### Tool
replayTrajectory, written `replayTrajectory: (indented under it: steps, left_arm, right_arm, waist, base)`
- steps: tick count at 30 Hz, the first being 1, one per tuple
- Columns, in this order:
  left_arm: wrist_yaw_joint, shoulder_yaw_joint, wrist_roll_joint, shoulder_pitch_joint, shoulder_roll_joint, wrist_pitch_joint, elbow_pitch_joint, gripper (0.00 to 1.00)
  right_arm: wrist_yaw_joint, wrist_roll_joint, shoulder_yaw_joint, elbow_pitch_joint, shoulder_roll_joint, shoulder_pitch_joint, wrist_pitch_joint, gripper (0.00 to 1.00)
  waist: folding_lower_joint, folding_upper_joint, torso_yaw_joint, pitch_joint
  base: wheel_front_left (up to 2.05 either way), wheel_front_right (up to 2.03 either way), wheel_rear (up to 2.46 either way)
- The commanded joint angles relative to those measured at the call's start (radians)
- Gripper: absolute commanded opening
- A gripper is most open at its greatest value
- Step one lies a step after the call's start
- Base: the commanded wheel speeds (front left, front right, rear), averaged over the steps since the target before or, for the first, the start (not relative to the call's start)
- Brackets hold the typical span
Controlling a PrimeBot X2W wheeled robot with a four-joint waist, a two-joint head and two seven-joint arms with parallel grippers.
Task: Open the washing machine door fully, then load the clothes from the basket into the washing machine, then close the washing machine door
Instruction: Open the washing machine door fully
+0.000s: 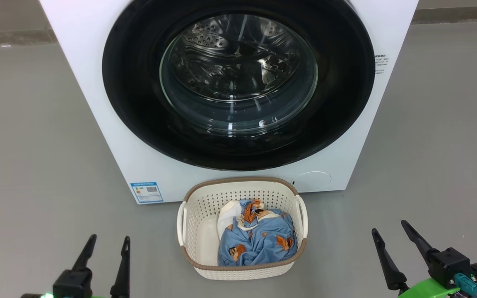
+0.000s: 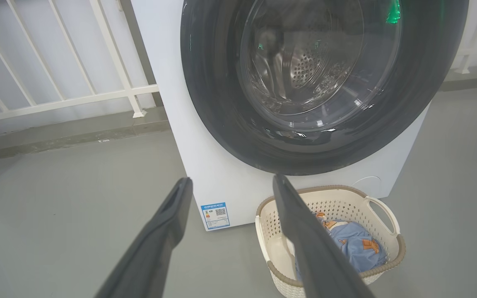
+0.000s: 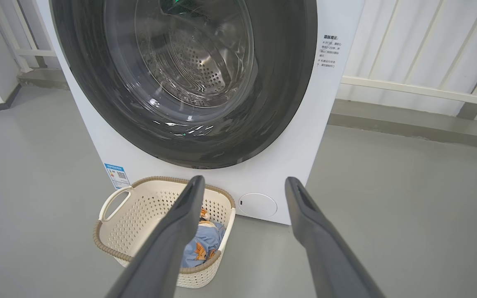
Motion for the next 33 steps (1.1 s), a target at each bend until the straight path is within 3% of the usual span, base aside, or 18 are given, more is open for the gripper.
replayTrajectory:
  steps: [1,13,33]
  left_arm:
    - [0.000,0.036,0.000,-0.014,0.010,-0.009,-0.020,1.00]
    - [0.004,0.039,0.005,-0.020,0.007,-0.009,-0.024,1.00]
    - [-0.008,0.053,-0.017,-0.025,0.003,-0.009,-0.055,1.00]
  right_arm:
    - [0.002,-0.010,0.020,-0.027,-0.012,-0.007,-0.012,1.00]
    - [0.002,-0.007,0.025,-0.026,-0.007,-0.008,-0.012,1.00]
    - [0.002,0.001,0.028,-0.021,0.002,-0.008,-0.012,1.00]
  waist:
    - [0.0000,-0.0001,0.001,0.000]
    - [0.0000,-0.0001,0.003,0.006]
    - [0.0000,-0.0001,-0.007,0.012]
  base:
    - [0.00,0.00,0.00]
    - [0.18,0.40,-0.59]
    - [0.97,1.14,-2.11]
